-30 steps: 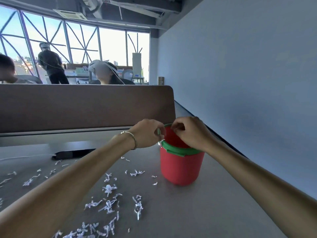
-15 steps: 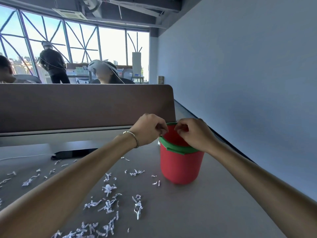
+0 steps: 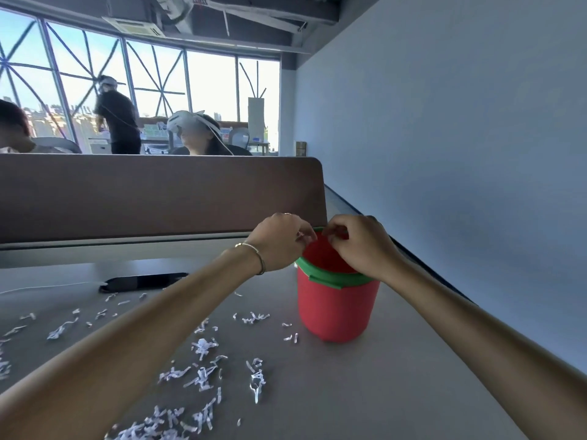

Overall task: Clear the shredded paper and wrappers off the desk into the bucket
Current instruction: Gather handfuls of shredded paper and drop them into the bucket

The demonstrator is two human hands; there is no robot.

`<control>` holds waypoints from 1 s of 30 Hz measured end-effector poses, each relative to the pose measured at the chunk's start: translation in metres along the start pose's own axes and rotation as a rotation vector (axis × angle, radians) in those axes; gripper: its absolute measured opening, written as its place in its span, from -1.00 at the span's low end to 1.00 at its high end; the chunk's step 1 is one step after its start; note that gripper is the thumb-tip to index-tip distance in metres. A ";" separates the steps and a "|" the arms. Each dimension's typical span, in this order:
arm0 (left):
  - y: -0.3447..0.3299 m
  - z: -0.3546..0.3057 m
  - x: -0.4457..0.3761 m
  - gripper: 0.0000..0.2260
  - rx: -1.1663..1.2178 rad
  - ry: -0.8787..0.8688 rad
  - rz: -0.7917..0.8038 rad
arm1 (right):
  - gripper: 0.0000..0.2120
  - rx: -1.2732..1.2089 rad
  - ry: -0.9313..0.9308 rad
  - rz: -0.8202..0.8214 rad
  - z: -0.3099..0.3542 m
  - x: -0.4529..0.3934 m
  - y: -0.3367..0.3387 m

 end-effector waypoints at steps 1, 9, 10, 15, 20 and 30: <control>0.006 0.004 0.007 -0.78 -0.024 0.005 -0.013 | -0.84 -0.010 0.023 -0.006 0.010 0.001 -0.003; 0.024 0.070 0.096 -0.71 -0.103 0.212 0.003 | -0.75 -0.105 0.141 0.130 0.089 0.027 -0.066; 0.021 0.078 0.110 -0.71 -0.093 0.239 0.021 | -0.74 -0.107 0.149 0.156 0.093 0.035 -0.078; -0.028 0.106 0.167 -0.64 -0.051 0.320 0.151 | -0.67 -0.027 0.132 0.335 0.072 0.085 -0.148; -0.086 0.114 0.196 -0.50 0.056 0.351 0.227 | -0.37 0.214 0.044 0.449 0.013 0.110 -0.215; -0.061 0.145 0.245 -0.68 0.022 0.353 0.062 | -0.35 0.281 0.001 0.534 0.029 0.087 -0.284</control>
Point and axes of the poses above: each hand's wrist, its own x-axis away from the middle knuckle, its own y-axis out of the back of the hand, z = x × y, the point moved 8 cm from there along -x, towards the middle knuckle, and after that the axes turned 13 degrees about -y, right-handed, at the moved point
